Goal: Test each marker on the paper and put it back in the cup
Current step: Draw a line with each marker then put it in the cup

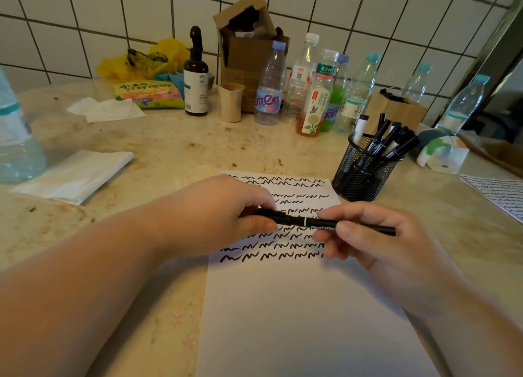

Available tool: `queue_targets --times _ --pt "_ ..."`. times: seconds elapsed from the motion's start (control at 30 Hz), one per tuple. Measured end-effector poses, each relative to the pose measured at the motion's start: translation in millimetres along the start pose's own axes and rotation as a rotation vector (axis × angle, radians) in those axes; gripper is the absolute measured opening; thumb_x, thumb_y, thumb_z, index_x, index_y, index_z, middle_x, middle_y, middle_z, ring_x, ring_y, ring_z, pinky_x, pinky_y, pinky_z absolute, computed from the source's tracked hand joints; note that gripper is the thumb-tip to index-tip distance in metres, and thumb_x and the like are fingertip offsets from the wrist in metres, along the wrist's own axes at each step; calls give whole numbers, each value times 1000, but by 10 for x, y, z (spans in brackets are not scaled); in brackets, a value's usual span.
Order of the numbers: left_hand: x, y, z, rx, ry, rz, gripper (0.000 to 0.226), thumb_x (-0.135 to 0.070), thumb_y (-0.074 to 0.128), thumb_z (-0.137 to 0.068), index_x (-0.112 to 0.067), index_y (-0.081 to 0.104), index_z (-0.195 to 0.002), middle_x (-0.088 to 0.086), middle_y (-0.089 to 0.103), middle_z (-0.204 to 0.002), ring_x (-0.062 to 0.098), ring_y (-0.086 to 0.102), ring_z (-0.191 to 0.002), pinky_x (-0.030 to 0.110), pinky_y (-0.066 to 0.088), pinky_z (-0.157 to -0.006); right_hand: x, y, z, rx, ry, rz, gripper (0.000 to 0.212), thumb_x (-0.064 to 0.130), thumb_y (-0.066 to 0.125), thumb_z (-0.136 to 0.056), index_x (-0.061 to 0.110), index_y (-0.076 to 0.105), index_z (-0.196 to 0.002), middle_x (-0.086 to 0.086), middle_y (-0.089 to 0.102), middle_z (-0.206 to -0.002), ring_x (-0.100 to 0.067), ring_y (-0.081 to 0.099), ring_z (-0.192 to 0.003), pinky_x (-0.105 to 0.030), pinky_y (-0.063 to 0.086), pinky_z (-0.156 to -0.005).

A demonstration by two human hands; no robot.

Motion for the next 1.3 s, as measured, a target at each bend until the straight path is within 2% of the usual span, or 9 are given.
queue_targets --times 0.17,0.37,0.5,0.63,0.83,0.97,1.07,1.17,1.3 --pt "-28 -37 10 -24 6 4 15 -52 57 -91 -40 65 -96 -13 66 -80 4 59 -73 23 48 -62 -111 7 -22 -22 33 -9 18 13 75 -77 10 79 -94 -18 73 -74 -23 60 -57 -37 43 -55" --pt "-110 -44 22 -26 25 -18 13 -44 60 -92 -39 60 -81 -12 64 -74 4 57 -71 20 43 -59 -129 42 -30 -5 48 0 24 26 63 -81 9 76 -91 -5 46 -53 -14 35 -47 -29 23 -46" --pt "-167 -42 23 -43 39 -60 15 -45 57 -94 -33 67 -95 -9 66 -78 7 58 -75 24 47 -65 -125 37 -32 29 34 -13 34 36 71 -76 7 74 -93 -4 46 -53 -13 34 -45 -34 19 -47" --pt "-194 5 16 -23 49 -59 16 -44 56 -95 -33 68 -100 -9 64 -80 6 57 -76 24 47 -67 -143 41 -47 74 48 -27 55 54 82 -68 8 74 -96 -4 48 -54 -13 36 -45 -34 21 -47" --pt "-16 -23 -12 -27 -8 162 11 -43 58 -95 -37 67 -92 -7 68 -80 12 61 -69 38 52 -68 -17 74 -67 107 18 -116 48 44 85 -69 12 74 -103 -14 64 -68 -20 53 -56 -26 44 -53" --pt "51 -43 28 -60 -28 202 11 -49 59 -92 -41 65 -91 -11 69 -79 7 59 -62 28 50 -61 255 -63 -31 -56 -80 63 18 27 67 -87 14 75 -97 -12 73 -75 -18 62 -63 -25 51 -59" --pt "148 -126 32 -120 -76 168 15 -55 61 -88 -44 65 -97 -16 70 -81 5 63 -67 26 54 -65 559 -384 -11 -297 -165 193 19 9 56 -94 17 73 -99 -5 72 -73 -14 60 -62 -23 50 -60" --pt "173 -115 39 -105 -91 120 14 -56 60 -88 -45 68 -93 -25 69 -80 3 63 -69 26 54 -65 877 -755 0 -527 -262 296 21 11 56 -99 25 70 -99 1 69 -72 -14 59 -63 -26 51 -62" --pt "179 -102 46 -98 -99 122 13 -54 60 -89 -44 68 -87 -25 67 -75 2 58 -60 20 45 -56 1070 -1018 -153 -656 -268 634 13 31 55 -100 36 66 -95 6 70 -74 -11 65 -66 -34 53 -69"
Point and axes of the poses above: each hand's wrist, its own z-axis away from the middle knuckle, its own y-axis out of the palm, x = y × z, the point moved 10 cm from there along -z, towards the middle knuckle
